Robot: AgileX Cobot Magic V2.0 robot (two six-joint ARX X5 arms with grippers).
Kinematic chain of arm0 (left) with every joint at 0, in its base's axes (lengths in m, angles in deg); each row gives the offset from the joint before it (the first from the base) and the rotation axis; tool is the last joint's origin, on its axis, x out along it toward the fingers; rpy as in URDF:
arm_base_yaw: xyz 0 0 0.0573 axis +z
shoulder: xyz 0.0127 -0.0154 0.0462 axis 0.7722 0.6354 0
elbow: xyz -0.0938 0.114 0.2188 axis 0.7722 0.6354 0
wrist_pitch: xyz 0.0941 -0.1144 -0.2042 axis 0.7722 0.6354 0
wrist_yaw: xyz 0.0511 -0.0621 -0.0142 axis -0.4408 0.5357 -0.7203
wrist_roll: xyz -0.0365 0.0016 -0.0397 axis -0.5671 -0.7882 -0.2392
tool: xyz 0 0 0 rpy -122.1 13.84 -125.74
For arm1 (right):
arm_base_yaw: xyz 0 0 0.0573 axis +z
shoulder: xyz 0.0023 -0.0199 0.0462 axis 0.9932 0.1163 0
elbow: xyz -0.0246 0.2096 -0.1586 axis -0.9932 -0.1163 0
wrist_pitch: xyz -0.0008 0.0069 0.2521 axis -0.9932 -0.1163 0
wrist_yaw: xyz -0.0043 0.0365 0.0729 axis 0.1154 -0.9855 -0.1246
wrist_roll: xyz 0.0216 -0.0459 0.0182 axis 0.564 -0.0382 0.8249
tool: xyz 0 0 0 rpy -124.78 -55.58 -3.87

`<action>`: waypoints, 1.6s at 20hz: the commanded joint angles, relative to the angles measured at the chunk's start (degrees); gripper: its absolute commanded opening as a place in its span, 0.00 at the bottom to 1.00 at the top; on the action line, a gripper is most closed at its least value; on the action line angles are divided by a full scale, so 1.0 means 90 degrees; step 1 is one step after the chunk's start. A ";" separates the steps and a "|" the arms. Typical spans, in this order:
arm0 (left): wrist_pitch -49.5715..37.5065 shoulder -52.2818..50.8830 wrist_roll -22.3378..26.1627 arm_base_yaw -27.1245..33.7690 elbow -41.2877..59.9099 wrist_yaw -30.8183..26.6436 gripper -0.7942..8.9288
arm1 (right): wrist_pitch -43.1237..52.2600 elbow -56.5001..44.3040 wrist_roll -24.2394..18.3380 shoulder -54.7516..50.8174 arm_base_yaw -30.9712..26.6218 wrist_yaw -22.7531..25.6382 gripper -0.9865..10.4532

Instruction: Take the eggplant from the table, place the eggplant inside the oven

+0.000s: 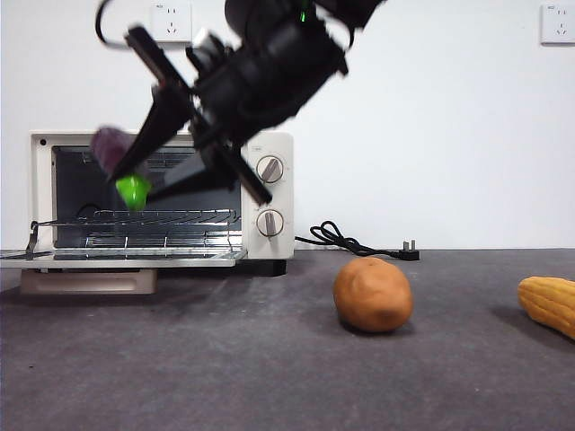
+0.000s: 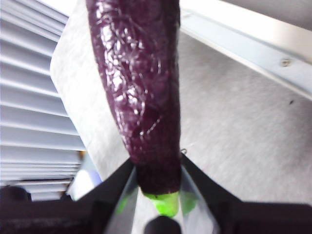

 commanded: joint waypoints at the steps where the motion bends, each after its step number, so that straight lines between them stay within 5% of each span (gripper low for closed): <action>1: -0.0022 -0.0039 0.0032 -0.0061 0.0027 0.0015 0.08 | 0.0185 0.0355 0.0282 0.0420 -0.0024 -0.0124 0.08; 12: 0.0070 -0.0039 0.0075 -0.0216 0.0027 -0.0029 0.08 | 0.0192 0.3077 0.1804 0.2378 -0.0189 -0.0636 0.08; 22: 0.0107 -0.0039 0.0126 -0.0491 0.0027 -0.0029 0.08 | 0.0512 0.3106 0.2815 0.2426 -0.0313 0.0964 0.08; 32: 0.0151 -0.0066 0.0148 -0.0566 0.0027 -0.0027 0.08 | 0.0988 0.3106 0.3070 0.2429 -0.0308 0.3745 0.08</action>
